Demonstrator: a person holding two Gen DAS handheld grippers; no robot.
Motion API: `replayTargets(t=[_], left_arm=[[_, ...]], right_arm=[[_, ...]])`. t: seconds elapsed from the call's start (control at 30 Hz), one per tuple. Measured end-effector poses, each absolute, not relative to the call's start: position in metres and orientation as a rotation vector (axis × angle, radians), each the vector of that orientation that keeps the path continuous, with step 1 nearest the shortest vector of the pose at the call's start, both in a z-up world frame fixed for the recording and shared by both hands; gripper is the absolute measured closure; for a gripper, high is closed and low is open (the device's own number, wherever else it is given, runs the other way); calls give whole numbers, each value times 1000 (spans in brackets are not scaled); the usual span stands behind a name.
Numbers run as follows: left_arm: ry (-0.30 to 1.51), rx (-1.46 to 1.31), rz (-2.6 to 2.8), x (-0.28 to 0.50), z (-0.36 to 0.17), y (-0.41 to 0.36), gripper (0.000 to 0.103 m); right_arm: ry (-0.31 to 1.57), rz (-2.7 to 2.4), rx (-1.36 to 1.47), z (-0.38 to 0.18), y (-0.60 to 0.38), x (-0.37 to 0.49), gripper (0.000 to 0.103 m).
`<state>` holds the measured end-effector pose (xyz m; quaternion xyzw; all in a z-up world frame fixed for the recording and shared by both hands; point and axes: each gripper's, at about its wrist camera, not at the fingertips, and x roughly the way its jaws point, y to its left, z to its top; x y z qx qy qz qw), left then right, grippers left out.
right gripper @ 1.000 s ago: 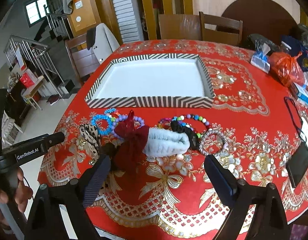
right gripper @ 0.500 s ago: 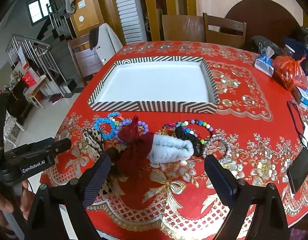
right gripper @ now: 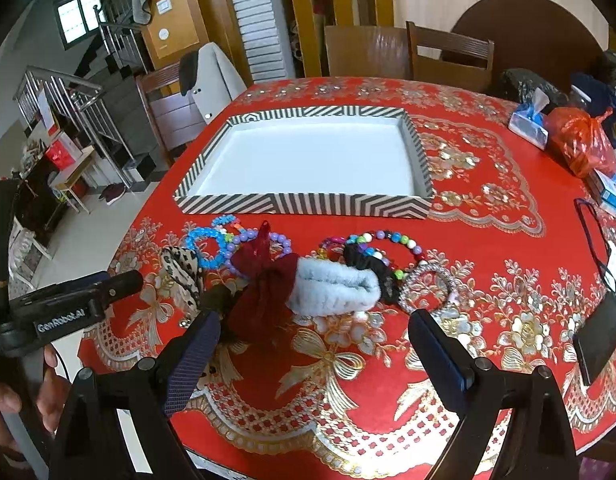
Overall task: Organize jewelry
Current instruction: 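Lower the left tool onto the leopard-print bow while the right tool nears the red bow, then close the left tool on the leopard-print bow while the right tool grasps the red bow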
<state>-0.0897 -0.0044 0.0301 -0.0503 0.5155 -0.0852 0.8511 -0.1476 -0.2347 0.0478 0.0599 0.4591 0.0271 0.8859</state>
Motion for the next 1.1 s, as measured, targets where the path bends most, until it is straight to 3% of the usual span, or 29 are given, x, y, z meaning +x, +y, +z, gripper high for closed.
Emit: replayTargets(t=[1.1], left_arm=[[1193, -174, -254, -81, 6, -15, 39]], right_arm=[[1002, 58, 154, 35, -247, -145, 9]])
